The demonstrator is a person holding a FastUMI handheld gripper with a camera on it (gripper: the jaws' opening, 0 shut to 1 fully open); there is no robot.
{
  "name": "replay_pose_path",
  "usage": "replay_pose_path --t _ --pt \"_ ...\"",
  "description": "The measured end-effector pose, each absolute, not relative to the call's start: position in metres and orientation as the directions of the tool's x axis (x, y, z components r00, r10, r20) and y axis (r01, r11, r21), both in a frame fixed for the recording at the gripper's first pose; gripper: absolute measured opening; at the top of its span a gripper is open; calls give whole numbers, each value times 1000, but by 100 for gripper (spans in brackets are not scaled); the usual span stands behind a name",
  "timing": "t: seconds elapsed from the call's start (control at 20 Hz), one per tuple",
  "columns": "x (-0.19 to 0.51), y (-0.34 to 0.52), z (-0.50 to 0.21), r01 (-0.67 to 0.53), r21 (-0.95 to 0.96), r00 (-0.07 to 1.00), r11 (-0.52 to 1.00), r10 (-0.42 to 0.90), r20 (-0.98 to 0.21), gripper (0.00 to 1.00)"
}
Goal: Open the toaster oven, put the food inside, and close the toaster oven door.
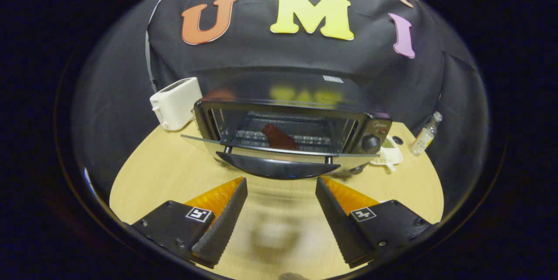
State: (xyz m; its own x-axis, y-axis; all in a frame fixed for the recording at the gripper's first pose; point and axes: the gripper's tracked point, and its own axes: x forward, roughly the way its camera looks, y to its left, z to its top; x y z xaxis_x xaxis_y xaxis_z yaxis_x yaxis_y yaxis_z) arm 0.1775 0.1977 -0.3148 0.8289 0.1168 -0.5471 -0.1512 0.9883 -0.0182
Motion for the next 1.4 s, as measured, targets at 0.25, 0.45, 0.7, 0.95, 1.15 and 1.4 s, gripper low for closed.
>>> replay_pose_path --t 0.25,0.45,0.7,0.95,1.15,1.4 --pt "202 209 -293 -182 -2 843 983 155 -515 100" --pt "203 210 -288 -190 5 848 982 166 -504 100" --pt "196 201 -286 -163 25 850 986 153 -505 100" --pt "176 188 -254 -146 40 879 988 148 -452 100" --pt "145 157 -190 -126 25 930 992 127 -345 100" --pt "101 94 -85 -79 -5 986 997 78 -145 100"
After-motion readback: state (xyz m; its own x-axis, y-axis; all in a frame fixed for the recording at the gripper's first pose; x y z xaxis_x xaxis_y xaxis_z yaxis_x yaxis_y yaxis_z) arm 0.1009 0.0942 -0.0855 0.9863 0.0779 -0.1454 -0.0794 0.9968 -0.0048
